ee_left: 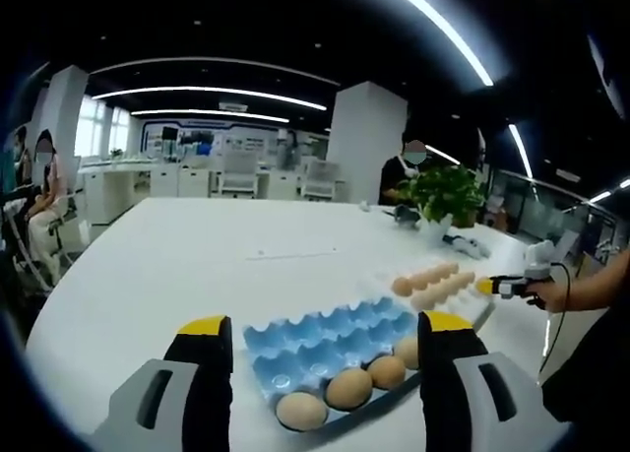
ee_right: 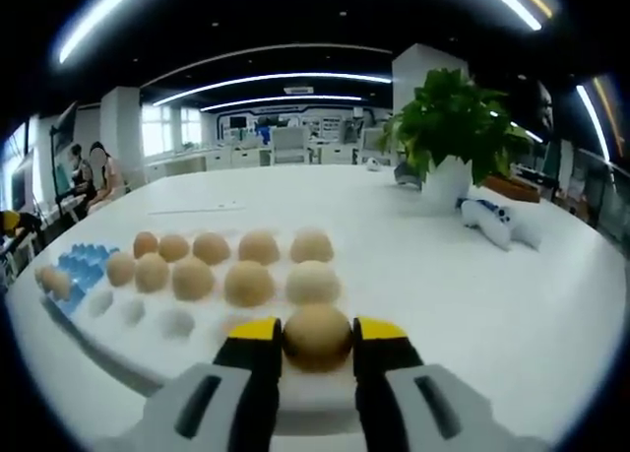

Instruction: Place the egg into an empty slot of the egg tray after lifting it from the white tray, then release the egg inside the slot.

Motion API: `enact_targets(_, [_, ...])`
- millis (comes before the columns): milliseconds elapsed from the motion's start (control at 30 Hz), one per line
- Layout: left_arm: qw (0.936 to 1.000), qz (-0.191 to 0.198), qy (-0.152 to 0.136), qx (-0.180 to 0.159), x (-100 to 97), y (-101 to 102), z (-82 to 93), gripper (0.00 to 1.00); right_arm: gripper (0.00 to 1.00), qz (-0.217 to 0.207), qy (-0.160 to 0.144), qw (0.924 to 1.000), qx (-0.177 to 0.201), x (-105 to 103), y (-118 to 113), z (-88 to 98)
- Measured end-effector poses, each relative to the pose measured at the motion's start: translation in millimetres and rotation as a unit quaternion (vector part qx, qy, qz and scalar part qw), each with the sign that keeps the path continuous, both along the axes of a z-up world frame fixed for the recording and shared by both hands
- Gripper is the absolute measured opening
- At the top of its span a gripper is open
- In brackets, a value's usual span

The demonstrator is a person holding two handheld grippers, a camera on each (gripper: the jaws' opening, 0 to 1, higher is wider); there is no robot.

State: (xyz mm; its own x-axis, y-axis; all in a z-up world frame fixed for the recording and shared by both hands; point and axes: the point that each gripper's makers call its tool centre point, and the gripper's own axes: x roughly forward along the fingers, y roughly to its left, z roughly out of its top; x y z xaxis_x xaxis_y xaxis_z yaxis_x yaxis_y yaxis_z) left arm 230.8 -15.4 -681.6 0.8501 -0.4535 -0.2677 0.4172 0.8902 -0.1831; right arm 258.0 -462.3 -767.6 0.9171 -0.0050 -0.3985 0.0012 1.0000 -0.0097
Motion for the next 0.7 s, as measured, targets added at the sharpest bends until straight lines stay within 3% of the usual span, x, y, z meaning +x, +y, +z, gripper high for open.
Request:
enact_targets(400, [1.0, -0.001, 0.004, 0.001, -0.6, -0.4, -3.5, 0.77, 0.27, -0.007, -0.004, 0.9999, 0.013, -1.3, -0.3, 2.1])
enact_targets(700, [0.9999, -0.003, 0.011, 0.002, 1.0, -1.7, -6.6, 0.78, 0.27, -0.008, -0.03, 0.9991, 0.031, -4.3, 4.9, 21.9])
